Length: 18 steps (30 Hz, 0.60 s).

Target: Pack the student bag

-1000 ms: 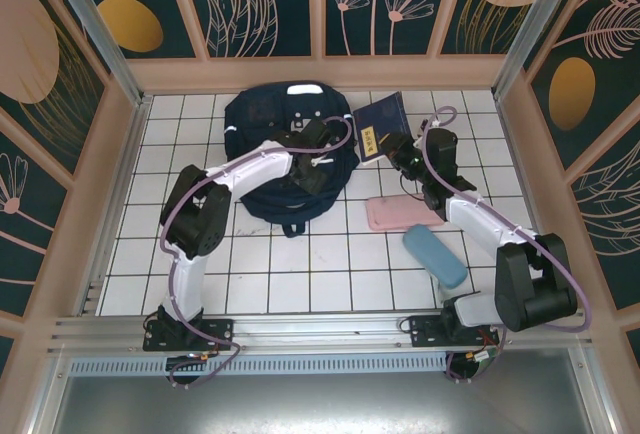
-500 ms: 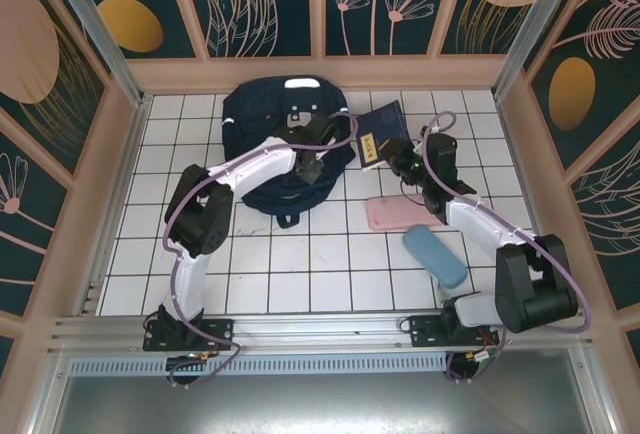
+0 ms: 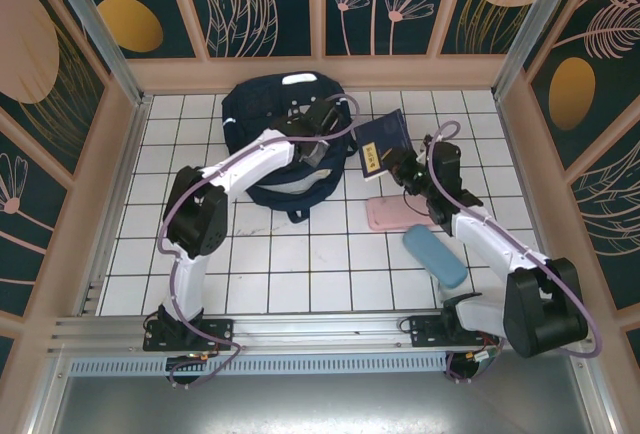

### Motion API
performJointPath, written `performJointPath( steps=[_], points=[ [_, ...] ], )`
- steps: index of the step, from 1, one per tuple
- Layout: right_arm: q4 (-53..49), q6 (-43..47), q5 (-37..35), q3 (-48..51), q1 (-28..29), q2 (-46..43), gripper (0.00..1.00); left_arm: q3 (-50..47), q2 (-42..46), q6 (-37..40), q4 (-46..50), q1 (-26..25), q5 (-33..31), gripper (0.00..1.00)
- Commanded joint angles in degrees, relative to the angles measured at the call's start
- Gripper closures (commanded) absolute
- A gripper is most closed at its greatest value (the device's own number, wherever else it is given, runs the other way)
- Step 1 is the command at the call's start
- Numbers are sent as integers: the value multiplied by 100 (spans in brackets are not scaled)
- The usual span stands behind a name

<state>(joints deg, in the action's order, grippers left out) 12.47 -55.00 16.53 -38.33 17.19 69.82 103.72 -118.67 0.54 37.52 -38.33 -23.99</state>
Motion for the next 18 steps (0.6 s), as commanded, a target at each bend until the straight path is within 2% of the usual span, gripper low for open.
performJointPath(
  steps=[1, 5, 10, 18],
  points=[
    [-316, -94, 30, 199, 141, -262, 97, 238, 584, -393, -851, 81, -870, 100],
    [-165, -301, 330, 277, 414, -179, 97, 260, 684, -468, -1240, 87, -941, 100],
    [660, -557, 829, 267, 754, 115, 97, 520, 623, -483, -1361, 80, -880, 100],
    [1468, -629, 966, -101, 1029, 837, 97, 657, 644, -476, -1388, 87, -736, 100]
  ],
)
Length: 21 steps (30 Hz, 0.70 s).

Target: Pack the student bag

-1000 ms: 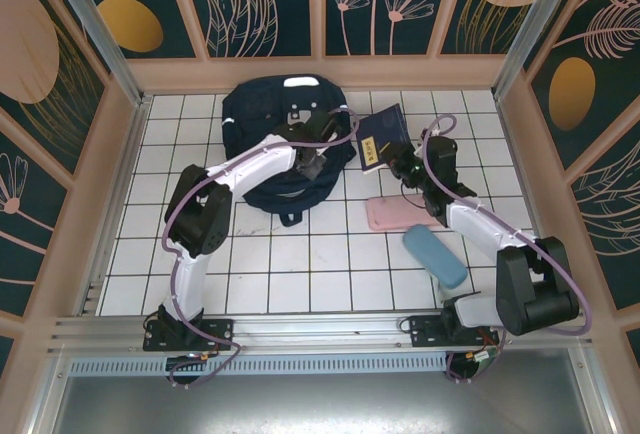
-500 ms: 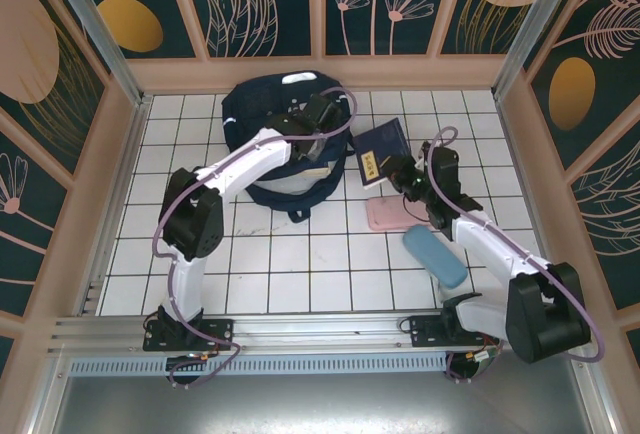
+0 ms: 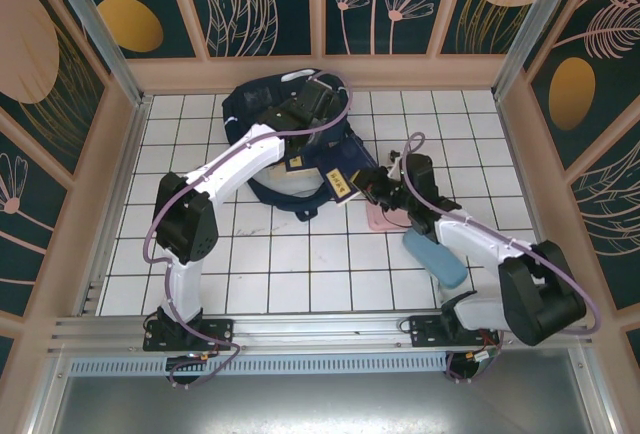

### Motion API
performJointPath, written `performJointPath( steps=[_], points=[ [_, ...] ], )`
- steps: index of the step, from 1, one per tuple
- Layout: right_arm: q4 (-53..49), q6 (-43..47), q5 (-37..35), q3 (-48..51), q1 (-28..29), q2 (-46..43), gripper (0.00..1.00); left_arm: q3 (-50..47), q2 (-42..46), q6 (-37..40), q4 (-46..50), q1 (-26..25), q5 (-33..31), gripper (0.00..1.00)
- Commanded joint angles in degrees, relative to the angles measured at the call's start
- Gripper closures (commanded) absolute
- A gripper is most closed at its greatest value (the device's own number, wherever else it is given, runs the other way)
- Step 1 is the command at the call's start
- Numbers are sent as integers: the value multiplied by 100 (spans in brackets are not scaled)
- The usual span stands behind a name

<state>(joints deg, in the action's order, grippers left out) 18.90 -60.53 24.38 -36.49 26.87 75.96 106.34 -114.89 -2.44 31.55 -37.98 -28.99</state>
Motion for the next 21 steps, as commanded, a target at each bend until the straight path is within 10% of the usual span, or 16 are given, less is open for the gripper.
performJointPath(
  steps=[1, 21],
  points=[
    [939, -103, 164, -360, 87, 401, 97, 421, 265, -178, -782, 48, -207, 100],
    [3166, -1739, -543, -3418, 345, 4826, 85, 510, 267, -317, -599, 46, -54, 100]
  ],
)
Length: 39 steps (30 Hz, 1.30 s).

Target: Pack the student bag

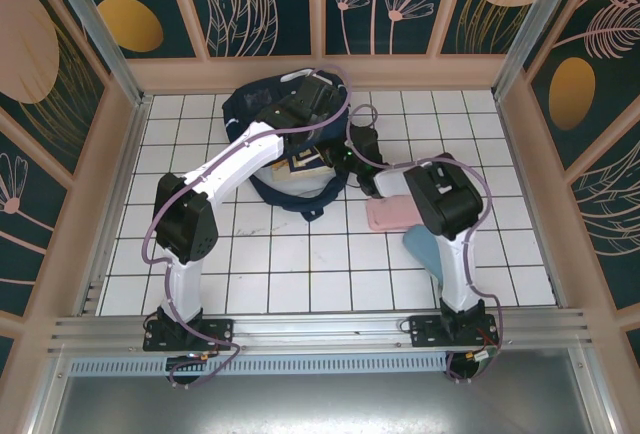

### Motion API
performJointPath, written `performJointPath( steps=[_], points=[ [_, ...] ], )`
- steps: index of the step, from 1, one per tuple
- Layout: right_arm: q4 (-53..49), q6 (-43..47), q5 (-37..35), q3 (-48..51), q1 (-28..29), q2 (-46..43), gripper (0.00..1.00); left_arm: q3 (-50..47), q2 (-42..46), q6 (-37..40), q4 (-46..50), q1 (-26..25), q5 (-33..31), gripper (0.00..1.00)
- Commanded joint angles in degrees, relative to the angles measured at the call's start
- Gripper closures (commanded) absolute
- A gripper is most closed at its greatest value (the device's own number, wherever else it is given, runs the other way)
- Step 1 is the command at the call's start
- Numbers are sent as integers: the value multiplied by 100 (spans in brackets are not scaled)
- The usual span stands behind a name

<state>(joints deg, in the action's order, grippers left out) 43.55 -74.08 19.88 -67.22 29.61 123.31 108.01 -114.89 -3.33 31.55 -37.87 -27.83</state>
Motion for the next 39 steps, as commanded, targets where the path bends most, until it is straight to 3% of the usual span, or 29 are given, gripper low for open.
performJointPath(
  steps=[1, 5, 7, 10, 17, 18, 21, 23, 27, 31, 39],
  points=[
    [628, -416, 18, -436, 71, 128, 82, 352, 258, -230, -589, 42, -185, 100],
    [343, -669, 513, -180, 64, -77, 46, 425, 183, -250, -545, 40, -187, 100],
    [380, -1149, 759, 283, 63, -358, 40, 483, 138, -277, -531, 34, -153, 100],
    [509, -1395, 838, 1051, 58, -953, 37, 632, 41, -347, -478, 38, -30, 100],
    [-732, -912, 450, 2528, -117, -2438, 35, 803, -47, -492, -334, 41, 265, 95],
    [-1020, -726, 275, 2702, -145, -2698, 35, 795, -42, -525, -272, 39, 317, 91],
    [-1660, -182, -140, 3009, -286, -3324, 35, 723, 15, -715, -88, 64, 604, 56],
    [-1961, 106, -326, 3143, -427, -3657, 35, 534, 146, -906, -48, 123, 951, 40],
    [-2259, 422, -670, 3354, -670, -4250, 34, -373, 698, -1396, -305, 382, 1702, 24],
    [-2635, 868, -924, 3132, -654, -4508, 33, -1768, 1466, -1989, -895, 910, 2402, 19],
    [-3883, 1872, -1302, 1370, 297, -3490, 35, -4125, 2631, -2968, -1566, 1853, 2499, 14]
  ],
)
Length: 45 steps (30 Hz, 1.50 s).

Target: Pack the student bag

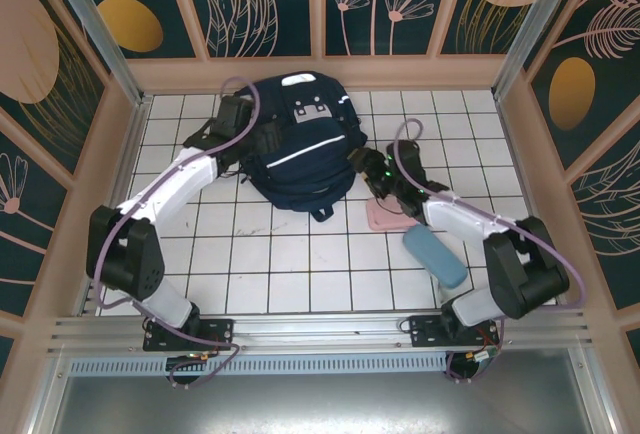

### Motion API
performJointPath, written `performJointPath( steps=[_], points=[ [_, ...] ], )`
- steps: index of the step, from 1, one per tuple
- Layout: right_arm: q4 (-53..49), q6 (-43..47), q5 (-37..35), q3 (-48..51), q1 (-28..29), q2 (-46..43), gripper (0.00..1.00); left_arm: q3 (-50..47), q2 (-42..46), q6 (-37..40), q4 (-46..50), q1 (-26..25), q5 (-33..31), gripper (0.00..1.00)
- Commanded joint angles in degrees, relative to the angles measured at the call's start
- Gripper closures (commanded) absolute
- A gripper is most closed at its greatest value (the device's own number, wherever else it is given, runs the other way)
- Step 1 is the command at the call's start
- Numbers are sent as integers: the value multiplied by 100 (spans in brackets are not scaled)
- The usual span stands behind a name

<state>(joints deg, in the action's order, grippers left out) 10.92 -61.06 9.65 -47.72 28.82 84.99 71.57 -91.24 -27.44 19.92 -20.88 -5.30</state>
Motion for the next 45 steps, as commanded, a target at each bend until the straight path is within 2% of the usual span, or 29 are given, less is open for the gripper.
performJointPath(
  steps=[1, 5, 11, 21, 32, 35, 39, 41, 45],
  points=[
    [-745, 586, -333, -795, 525, 530, 36, -698, 351, -646, -460, 257, 293, 14],
    [-1060, 253, -491, -1332, 821, 1141, 42, -1342, 604, -867, -730, 590, 603, 14],
    [-1272, -106, -557, -1726, 847, 1740, 52, -1686, 669, -827, -760, 664, 609, 14],
    [-600, 67, -317, -2008, 691, 2091, 57, -1630, 486, -266, -704, 660, 790, 19],
    [-575, -267, -144, -2351, 425, 2645, 63, -1455, 145, -80, -665, 662, 974, 28],
    [-572, -212, -233, -2473, 345, 2726, 70, -1436, 51, 29, -621, 656, 821, 29],
    [-714, 78, -439, -2800, 289, 2816, 88, -1366, -49, 212, -620, 626, 749, 31],
    [-751, 208, -486, -2886, 132, 2820, 91, -1339, -109, 383, -636, 558, 647, 32],
    [-556, 398, -148, -2905, -6, 2810, 94, -1207, -384, 811, -588, 377, 532, 38]
  ],
)
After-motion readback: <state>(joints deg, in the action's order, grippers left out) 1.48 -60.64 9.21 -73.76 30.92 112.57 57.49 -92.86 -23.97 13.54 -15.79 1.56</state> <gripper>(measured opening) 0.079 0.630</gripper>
